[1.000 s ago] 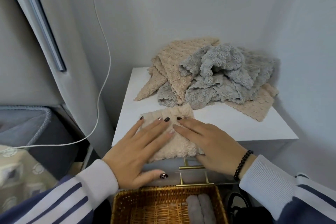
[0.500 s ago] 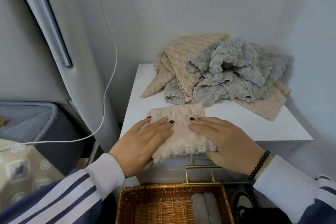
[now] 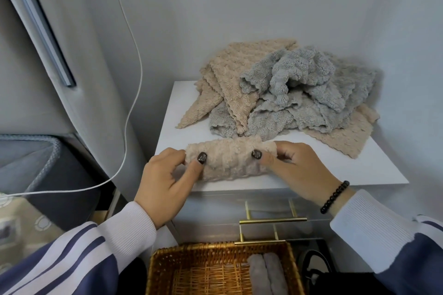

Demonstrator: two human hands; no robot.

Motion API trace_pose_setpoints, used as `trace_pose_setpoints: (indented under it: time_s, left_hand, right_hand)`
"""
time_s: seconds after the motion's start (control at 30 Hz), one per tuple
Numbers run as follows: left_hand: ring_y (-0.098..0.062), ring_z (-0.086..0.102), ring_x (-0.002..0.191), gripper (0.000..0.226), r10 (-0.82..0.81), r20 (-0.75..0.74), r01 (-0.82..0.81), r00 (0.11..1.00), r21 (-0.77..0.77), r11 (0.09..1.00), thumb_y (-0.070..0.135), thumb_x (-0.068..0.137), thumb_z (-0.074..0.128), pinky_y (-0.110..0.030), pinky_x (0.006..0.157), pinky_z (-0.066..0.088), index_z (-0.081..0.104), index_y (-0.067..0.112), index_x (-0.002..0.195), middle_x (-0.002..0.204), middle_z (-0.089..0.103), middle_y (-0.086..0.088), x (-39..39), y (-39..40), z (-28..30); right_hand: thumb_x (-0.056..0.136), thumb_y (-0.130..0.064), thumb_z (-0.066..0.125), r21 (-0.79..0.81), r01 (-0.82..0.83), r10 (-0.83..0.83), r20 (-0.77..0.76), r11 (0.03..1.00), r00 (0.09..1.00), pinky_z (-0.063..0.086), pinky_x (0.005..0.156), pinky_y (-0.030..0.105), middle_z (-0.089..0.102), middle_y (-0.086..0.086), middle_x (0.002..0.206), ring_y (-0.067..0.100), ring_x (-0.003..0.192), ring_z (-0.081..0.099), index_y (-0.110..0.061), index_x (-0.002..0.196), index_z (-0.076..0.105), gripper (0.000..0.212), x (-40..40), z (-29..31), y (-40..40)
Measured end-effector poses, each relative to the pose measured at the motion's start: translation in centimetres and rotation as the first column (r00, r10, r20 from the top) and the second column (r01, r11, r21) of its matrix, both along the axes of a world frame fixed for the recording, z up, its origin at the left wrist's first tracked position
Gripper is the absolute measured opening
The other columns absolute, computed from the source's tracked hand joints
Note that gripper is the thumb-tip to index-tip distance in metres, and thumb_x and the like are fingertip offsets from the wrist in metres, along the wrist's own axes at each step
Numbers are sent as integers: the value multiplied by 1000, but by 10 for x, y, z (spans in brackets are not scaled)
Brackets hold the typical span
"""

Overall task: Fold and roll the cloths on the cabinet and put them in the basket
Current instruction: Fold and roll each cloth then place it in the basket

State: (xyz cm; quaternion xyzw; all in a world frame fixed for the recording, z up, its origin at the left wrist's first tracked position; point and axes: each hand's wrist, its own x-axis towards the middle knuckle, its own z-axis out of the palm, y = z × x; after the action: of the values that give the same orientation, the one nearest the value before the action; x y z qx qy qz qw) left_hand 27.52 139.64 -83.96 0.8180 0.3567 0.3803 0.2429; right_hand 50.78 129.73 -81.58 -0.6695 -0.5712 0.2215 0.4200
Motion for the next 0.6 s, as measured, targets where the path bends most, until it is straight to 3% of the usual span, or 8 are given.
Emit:
trace_pose_setpoints:
  time_s: [0.07,0.17,0.23,0.33,0.5,0.6]
  left_hand:
    - [-13,45,58,57,85,28,-82,996,-83,993,55,82,48,-21,54,34,51,4,57,55,47,-2,4,0,2]
    - [-11,34,50,50,150,19,-146,989,-139,979,38,87,57,-17,49,28,38,8,52,48,34,5,12,1,6]
    - [-11,31,48,47,172,-4,-170,985,-142,975,35,89,55,-21,46,26,37,10,54,47,33,3,17,1,10]
    - [-14,39,49,40,214,-60,-221,975,-170,960,42,91,52,-31,51,38,46,10,67,53,49,-6,24,3,14]
    - [-18,44,50,32,249,-113,-268,962,-202,942,41,92,50,-33,54,41,44,14,76,55,51,-2,29,10,13]
    - [-21,48,54,29,280,-177,-309,944,-166,936,40,91,49,-34,56,44,43,16,77,57,51,0,32,13,12]
  right_hand:
    - [78,-57,57,51,85,-85,17,995,996,27,45,15,40,-11,47,5,45,34,-16,53,55,48,-9,0,6]
    - [85,-52,58,133,222,-242,153,966,958,25,48,20,34,-9,52,8,48,30,-18,52,34,53,-15,-7,15]
    - [87,-46,61,159,291,-319,198,943,927,28,50,22,37,-7,58,9,51,34,-18,52,35,52,-14,-11,20]
    - [87,-44,61,171,349,-383,251,921,889,30,50,24,42,-4,62,12,53,38,-13,52,42,50,-13,-14,25]
    - [86,-44,62,180,388,-427,331,904,841,26,48,23,42,-6,65,11,53,39,-18,52,40,48,-19,-16,37]
    - [82,-43,67,160,406,-436,311,900,844,36,57,27,49,-5,76,14,63,48,-19,64,48,36,-19,-15,42]
